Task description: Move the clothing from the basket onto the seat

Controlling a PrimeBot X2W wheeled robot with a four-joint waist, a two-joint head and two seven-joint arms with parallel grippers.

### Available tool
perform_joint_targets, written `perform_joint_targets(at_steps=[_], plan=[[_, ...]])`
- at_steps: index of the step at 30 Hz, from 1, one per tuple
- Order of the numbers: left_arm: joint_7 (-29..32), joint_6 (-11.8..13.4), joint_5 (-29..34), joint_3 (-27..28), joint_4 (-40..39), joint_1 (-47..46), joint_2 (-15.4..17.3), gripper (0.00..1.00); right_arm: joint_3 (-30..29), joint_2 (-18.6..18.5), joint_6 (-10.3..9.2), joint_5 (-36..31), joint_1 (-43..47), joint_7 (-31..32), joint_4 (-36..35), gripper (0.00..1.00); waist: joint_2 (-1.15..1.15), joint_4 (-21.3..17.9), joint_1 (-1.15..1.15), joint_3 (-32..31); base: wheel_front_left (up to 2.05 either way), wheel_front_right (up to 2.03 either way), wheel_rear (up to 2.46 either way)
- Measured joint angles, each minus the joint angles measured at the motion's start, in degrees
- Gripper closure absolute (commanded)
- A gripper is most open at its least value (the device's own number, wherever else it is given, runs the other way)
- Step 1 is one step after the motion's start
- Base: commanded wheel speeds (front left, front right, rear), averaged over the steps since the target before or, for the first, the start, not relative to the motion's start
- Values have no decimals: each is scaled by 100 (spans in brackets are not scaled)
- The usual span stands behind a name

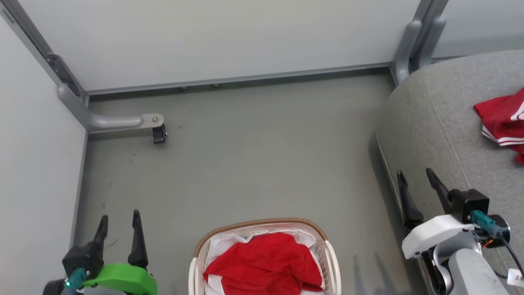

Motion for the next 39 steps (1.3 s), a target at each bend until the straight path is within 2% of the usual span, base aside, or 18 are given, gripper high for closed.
perform_joint_targets(at_steps=[7,16,33,39], plan=[[0,0,-277,-226,159,293,-9,0,70,47,0,37,254,0,88,0,0,65,0,-312,0,0,0],[0,0,-532,-951,544,93,-26,0,167,36,0,42,101,0,37,0,0,44,0,-39,0,0,0],[0,0,-883,-2843,2046,-1734,-29,0,559,47,0,143,-962,0,-385,0,0,-373,0,1521,0,0,0],[0,0,-1129,-3273,2512,-2400,-26,0,602,68,-1,146,-1233,0,-539,0,0,-571,0,2177,0,0,0]])
